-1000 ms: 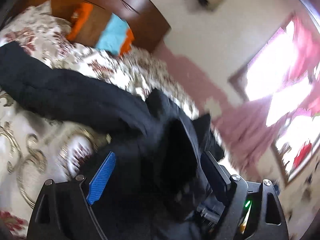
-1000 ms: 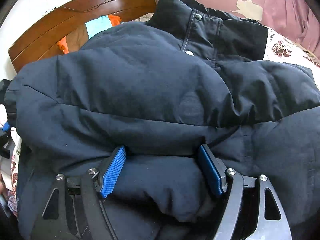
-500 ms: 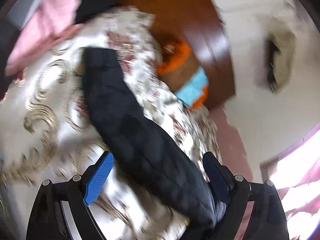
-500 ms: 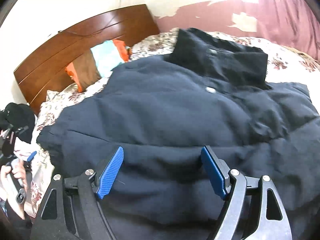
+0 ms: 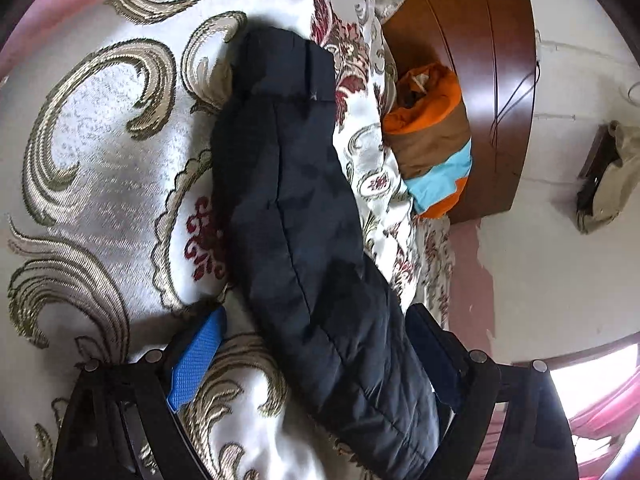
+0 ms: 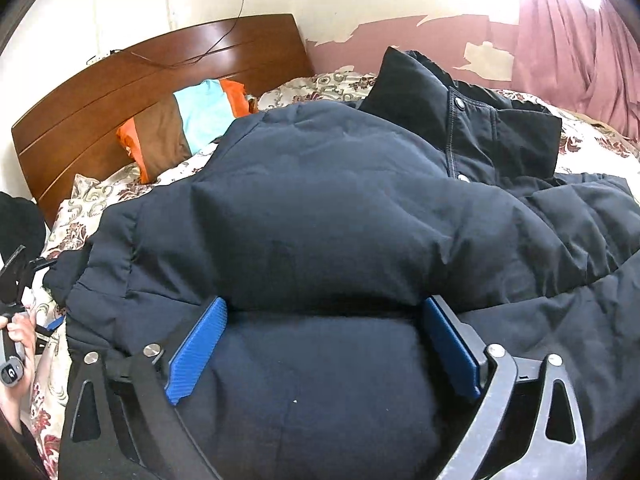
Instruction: Fold large clothes
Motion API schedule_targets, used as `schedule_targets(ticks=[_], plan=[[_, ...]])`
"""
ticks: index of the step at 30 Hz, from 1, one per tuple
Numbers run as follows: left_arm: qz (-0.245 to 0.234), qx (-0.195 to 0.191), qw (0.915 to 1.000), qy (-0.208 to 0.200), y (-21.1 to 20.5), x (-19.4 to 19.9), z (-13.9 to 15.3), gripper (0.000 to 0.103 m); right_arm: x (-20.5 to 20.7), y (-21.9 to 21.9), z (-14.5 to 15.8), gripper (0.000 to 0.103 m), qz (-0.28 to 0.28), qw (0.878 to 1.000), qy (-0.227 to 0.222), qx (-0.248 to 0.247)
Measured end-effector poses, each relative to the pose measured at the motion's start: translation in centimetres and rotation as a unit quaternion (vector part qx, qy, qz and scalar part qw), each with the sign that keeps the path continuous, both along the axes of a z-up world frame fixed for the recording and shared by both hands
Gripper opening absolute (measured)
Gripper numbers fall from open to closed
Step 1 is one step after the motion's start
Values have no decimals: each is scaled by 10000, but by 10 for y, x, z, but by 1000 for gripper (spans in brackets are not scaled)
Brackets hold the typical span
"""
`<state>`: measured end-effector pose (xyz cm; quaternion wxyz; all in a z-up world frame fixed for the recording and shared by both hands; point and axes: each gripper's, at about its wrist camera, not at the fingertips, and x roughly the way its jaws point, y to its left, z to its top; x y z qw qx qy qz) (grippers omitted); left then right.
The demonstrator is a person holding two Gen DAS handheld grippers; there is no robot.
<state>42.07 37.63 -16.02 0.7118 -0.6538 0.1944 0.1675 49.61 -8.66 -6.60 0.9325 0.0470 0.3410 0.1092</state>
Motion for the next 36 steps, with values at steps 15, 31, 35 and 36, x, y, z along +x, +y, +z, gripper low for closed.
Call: schedule_targets(ticks=[15,31,35,36], plan=[[653,291,9962,-499,-8,-15,16,5,-10,-12,1,101,-23,9992,-238,326],[-139,3263,9154,-2352,-96,-52,204,5,-83,-136,51,101,-975,9847,121,1436],[-905,3770,8766,-2850,-145,-49,236,5,-113,-175,53,101,-1184,9832,25,1391],[-1063,3875,8681,-2913,-158,-48,241,5,-118,-183,54,101,-1253,9825,-27,1380]])
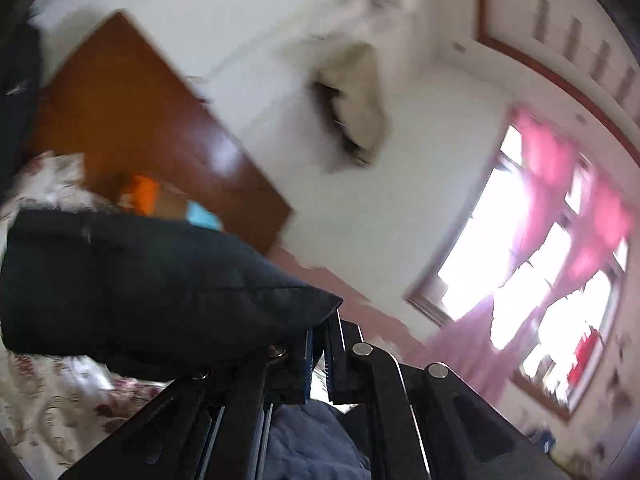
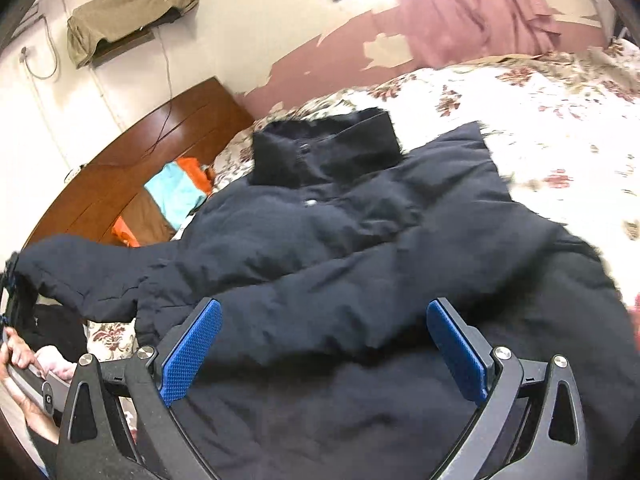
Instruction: Fold large clothes
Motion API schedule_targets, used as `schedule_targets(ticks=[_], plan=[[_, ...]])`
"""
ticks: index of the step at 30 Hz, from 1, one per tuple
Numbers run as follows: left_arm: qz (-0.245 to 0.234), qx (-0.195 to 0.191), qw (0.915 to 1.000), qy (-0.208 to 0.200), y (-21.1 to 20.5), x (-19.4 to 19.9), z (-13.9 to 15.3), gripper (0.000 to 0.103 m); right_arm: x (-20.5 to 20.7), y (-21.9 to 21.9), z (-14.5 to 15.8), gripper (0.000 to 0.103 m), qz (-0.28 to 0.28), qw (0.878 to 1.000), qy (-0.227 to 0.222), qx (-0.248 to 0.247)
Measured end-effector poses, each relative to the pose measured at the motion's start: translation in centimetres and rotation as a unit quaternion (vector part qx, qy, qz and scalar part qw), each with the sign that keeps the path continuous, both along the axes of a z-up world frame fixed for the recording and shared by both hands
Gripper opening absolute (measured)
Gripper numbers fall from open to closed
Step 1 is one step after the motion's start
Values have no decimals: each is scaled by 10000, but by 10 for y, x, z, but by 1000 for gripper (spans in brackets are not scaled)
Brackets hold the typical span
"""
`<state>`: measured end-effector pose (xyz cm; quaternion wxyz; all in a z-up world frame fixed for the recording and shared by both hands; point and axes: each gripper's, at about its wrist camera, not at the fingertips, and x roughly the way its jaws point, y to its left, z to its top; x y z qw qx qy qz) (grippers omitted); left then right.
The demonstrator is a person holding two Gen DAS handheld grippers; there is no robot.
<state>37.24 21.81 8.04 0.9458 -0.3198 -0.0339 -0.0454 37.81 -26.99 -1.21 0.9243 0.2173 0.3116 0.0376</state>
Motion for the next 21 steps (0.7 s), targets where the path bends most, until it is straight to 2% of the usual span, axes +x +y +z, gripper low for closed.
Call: schedule_targets(ticks=[4,7,10,12,15,18,21], plan=[[-510,494,9974,81,-46,9,10,5,-16,-37,-3,101,-313,9995,-55,18],[-894,1004,9908,165,-84,15,15,5,-23,-60,-11,101,-535,9984,-39,181],[-1373,1537,9780,318,-125,27,14,5,-26,-76,-21,101,-693,9969,-30,367],[-1684,1933,9654,479,-158,32,10,5,-26,-84,-31,101,-773,9956,-19,536],[-2183,2666,9355,788,-206,41,-3,5,-22,-87,-41,101,-771,9943,-61,735],[-2611,3475,8931,1156,-253,51,-29,5,-19,-84,-46,101,-730,9947,-135,711],[-2900,3776,8658,1540,-280,60,-49,5,-18,-86,-52,101,-669,9951,-211,693]])
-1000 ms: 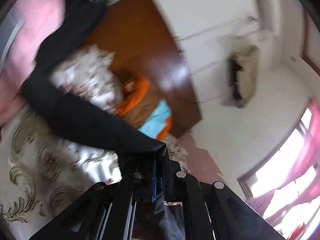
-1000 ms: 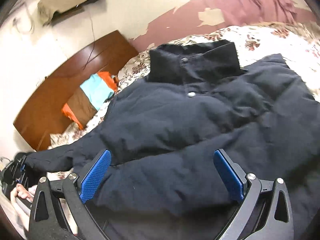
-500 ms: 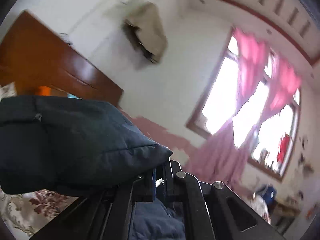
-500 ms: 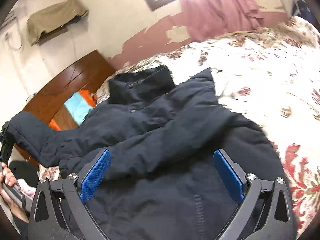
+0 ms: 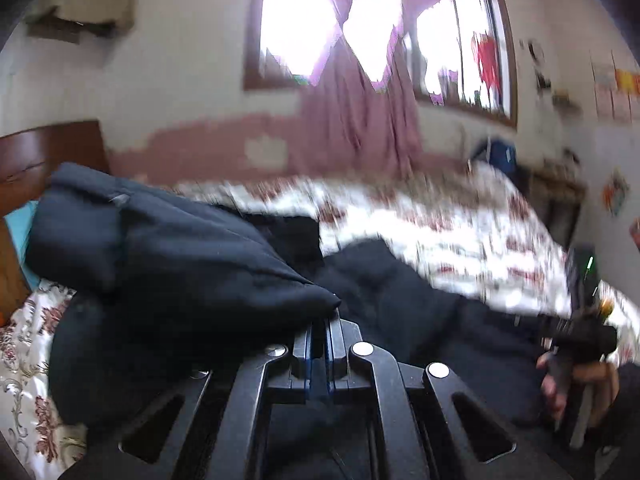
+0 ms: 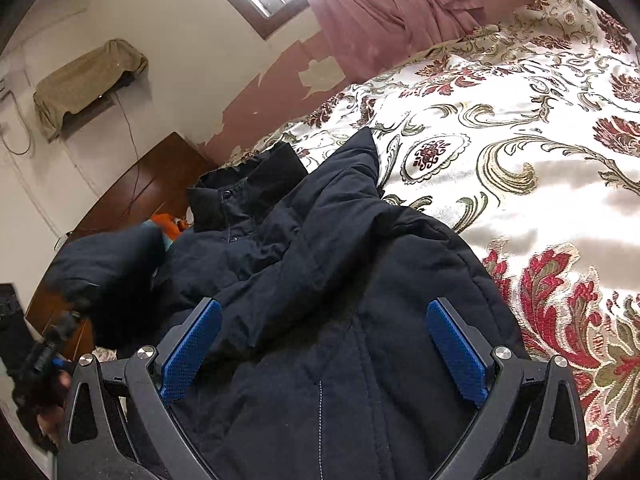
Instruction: Fold large clothes
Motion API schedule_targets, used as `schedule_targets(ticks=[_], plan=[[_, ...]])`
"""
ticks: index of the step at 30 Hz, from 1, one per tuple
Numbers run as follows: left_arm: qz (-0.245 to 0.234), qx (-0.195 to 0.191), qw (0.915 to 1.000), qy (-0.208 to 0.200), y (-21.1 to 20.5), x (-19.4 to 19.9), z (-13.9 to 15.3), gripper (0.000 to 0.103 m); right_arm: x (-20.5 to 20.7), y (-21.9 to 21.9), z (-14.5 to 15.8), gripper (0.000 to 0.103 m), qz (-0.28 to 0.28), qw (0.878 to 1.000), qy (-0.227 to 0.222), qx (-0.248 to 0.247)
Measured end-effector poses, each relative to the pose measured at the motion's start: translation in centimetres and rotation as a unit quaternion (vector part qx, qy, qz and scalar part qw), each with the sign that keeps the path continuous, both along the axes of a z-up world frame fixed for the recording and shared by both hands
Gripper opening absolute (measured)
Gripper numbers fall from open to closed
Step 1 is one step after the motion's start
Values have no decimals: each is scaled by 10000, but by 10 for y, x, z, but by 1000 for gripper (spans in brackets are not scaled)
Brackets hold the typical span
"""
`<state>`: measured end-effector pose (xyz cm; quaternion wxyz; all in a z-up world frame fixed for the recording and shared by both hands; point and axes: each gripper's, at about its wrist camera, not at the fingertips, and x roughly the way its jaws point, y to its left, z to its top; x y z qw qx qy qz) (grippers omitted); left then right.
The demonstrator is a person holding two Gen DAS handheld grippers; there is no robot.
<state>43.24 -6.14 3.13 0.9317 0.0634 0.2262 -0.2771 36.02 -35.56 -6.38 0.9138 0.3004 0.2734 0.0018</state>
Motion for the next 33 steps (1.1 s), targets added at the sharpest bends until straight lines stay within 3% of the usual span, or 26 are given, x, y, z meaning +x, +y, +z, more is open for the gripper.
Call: schedule_targets(ticks=[3,5,8,11,12,13,17,19,23,24,26,29,32,33], plan=[[-186,154,9984,517,-17,12,-16,7,-1,-6,-6,101,49,9999,-105,109],[-351,211,9971,637,-9,11,-25,9,-8,-11,-8,101,75,9996,-167,191],[-755,439,9929,804,-8,5,-36,22,-9,-10,-10,101,98,9995,-192,235],[-1250,591,9856,969,-14,-3,-43,53,-2,-8,-7,101,172,9997,-64,181],[-1419,576,9828,1032,-17,-7,-45,75,0,-8,-6,101,210,9996,-27,194],[-1561,585,9805,1039,-21,-12,-46,81,3,-9,-4,101,264,9994,15,232],[-1681,1222,9751,774,-42,-31,-50,81,31,-16,14,101,674,9951,210,686],[-1723,1356,9731,703,-48,-36,-52,81,42,-19,22,101,836,9913,255,986],[-1879,1292,9715,656,-47,-46,-43,81,67,-17,20,101,1578,9679,346,1924],[-1913,1265,9713,637,-45,-48,-40,81,71,-18,11,101,1702,9560,336,2364],[-2014,1131,9711,601,-38,-51,-33,81,72,-19,-7,101,1687,9366,300,3056],[-2005,732,9759,463,-12,-53,-17,81,64,-15,-34,101,1521,9173,235,3672],[-1484,203,9880,381,29,-43,2,81,58,-7,-40,101,1533,9198,145,3610],[-1018,4,9941,387,49,-34,7,85,58,-5,-39,100,1505,9232,143,3532]])
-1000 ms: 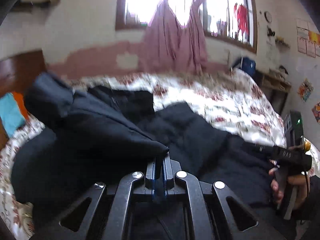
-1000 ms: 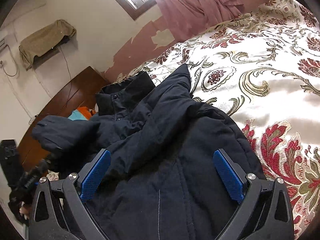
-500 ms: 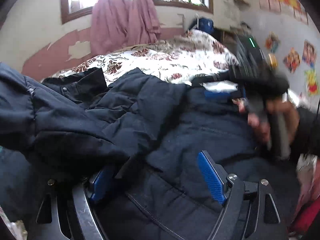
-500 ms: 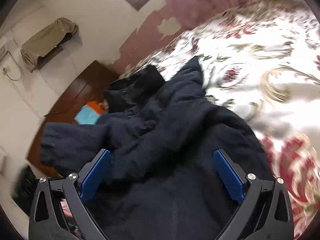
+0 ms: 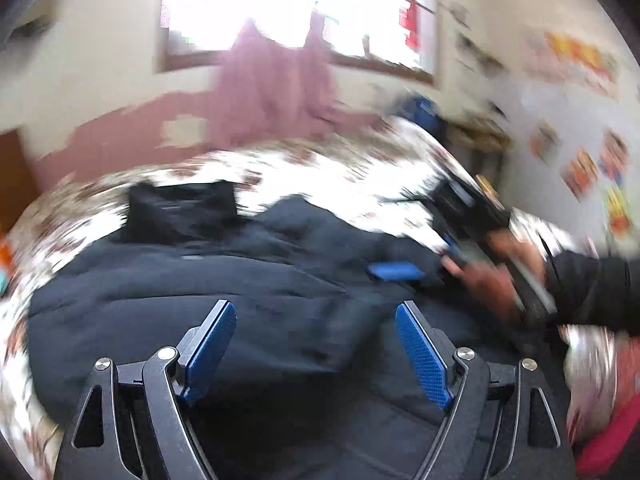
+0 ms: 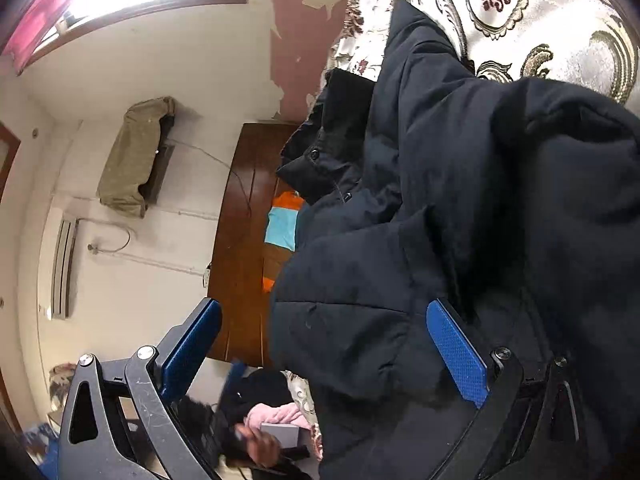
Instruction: Fold large clothes
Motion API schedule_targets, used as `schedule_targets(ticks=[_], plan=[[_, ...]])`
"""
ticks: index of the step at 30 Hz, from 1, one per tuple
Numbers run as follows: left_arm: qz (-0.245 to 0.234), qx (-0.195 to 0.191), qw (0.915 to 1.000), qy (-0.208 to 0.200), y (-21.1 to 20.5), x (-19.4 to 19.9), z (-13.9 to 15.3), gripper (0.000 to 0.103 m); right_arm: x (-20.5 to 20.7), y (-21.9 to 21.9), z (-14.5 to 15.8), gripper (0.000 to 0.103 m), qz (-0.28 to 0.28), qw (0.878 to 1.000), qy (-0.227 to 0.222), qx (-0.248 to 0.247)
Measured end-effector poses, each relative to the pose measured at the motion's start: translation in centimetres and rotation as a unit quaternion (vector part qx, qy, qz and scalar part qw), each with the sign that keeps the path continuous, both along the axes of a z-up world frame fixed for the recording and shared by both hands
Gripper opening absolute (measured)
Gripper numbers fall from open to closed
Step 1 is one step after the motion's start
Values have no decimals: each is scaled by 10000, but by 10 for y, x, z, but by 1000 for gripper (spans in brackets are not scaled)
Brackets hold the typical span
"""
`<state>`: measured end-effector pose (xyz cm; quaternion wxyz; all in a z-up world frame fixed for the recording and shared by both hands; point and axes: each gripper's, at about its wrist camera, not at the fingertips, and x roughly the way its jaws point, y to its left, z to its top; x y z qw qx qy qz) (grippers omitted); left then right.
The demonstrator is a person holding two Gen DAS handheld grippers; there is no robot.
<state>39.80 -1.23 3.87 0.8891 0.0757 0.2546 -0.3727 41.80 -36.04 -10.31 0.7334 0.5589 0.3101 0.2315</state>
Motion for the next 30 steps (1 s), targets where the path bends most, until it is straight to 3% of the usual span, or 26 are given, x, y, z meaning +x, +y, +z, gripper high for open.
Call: schedule_targets(ticks=[1,2,3,5,7,9,10,12,14,16,18,20,21,22,26,30], plan=[[469,-34,9989,31,12,9,2,96,0,4,2,99,-8,9998,33,-185],[1220,36,9925,84,26,21,4,97,1,8,5,99,23,9991,59,-420],[1878,82,9821,137,41,32,5,97,2,17,10,98,66,9968,111,-788],[2673,1,9631,320,67,45,2,97,3,40,19,93,133,9823,341,-1836],[3146,-157,9475,551,89,55,-2,97,1,61,25,88,64,9585,560,-2795],[3603,-309,9288,807,111,62,-7,97,-5,84,29,88,-167,9195,868,-3830],[3792,-319,9201,928,120,65,-11,97,-9,90,30,88,-246,9138,847,-3964],[3928,-274,9129,1071,137,65,-21,97,-11,99,32,88,-376,9080,838,-4087],[3813,-239,9166,1174,136,72,-31,97,-9,98,32,85,-387,9100,865,-4035],[3564,-349,9253,1251,133,73,-38,97,-11,93,30,49,-426,9191,924,-3807],[3349,-360,9328,1283,127,77,-42,97,-14,88,28,44,-506,9214,945,-3736],[3371,42,9345,1144,111,77,-44,97,-19,96,39,36,-536,9063,639,-4144],[3376,228,9347,1085,103,78,-44,97,-22,101,47,11,-543,8946,395,-4418],[3352,391,9357,1029,96,79,-44,97,-26,102,57,4,-628,8813,268,-4676],[3350,589,9353,978,84,80,-42,97,-32,94,98,3,-1032,8673,-403,-4853],[3280,592,9394,806,76,72,-32,97,-22,69,115,3,-1258,8654,-447,-4830]])
